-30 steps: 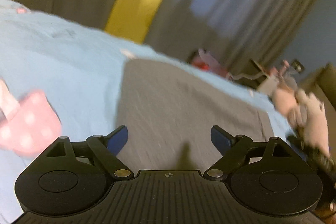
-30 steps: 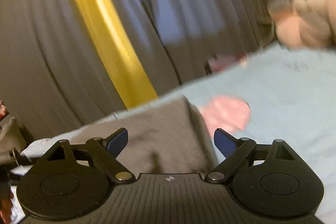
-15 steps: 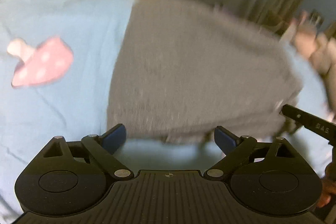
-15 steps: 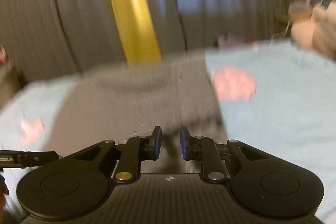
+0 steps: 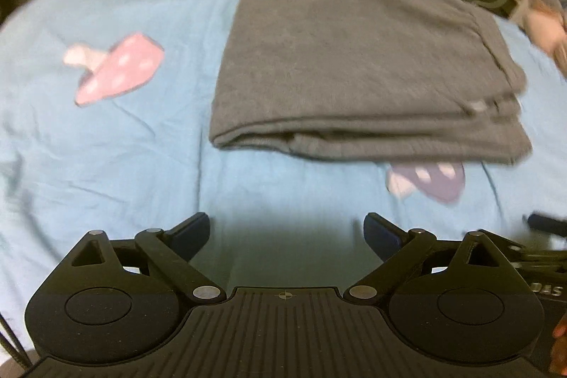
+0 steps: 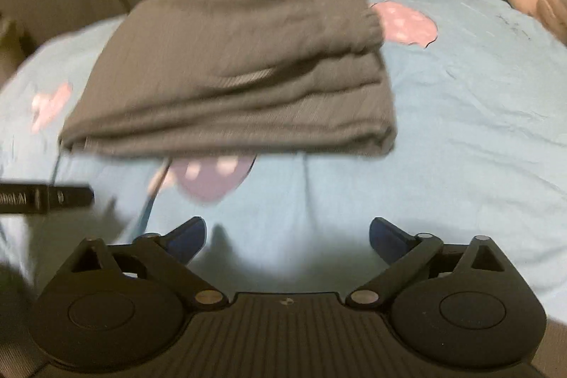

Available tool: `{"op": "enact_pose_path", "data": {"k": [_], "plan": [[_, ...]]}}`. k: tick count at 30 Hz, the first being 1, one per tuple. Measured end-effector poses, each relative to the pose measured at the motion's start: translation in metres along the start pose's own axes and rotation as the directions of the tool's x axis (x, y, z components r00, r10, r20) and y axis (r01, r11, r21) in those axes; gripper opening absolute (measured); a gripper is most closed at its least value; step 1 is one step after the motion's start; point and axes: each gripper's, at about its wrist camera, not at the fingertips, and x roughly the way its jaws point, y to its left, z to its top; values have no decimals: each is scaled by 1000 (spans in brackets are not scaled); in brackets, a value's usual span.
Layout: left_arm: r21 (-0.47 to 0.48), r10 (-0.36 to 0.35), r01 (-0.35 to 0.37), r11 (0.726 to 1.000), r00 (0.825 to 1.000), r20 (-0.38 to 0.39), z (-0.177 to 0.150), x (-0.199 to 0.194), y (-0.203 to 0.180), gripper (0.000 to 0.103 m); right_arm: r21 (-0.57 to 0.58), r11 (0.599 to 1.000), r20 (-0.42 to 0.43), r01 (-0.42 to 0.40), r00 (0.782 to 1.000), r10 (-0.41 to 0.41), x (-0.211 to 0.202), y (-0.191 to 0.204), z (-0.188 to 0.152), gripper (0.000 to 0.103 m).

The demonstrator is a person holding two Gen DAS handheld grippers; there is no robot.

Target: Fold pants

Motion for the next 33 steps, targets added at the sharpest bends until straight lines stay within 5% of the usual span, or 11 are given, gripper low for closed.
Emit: {"op": "enact_pose_path", "data": {"k": [5,14,22,26,31,33], "plan": [[91,53,-61,994,994,91,-21,-34,-25,100,-118,992,29,48,999,-45,-28,28,-9,99],[-24,45,-40,999,966,253,-19,-91,-26,101,-45,987,190,154,971,-143,-78,29,6,99],[-11,-15,19,1000,956,292,-7,-122,-36,102,16,995,221,94,971,-95,-105,20,18,99],[25,18,-28,999,944,330,8,-131,-43,102,-40,995,221,93,972,-81,-111,20,30,99],[137,29,-72,988,956,293,35,-123,-60,102,-58,992,233,108,968,-91,-101,17,48,99],[107,15,-44,993,966,260,41,-111,-60,103,-27,996,244,86,967,-77,-92,13,49,99]]}}
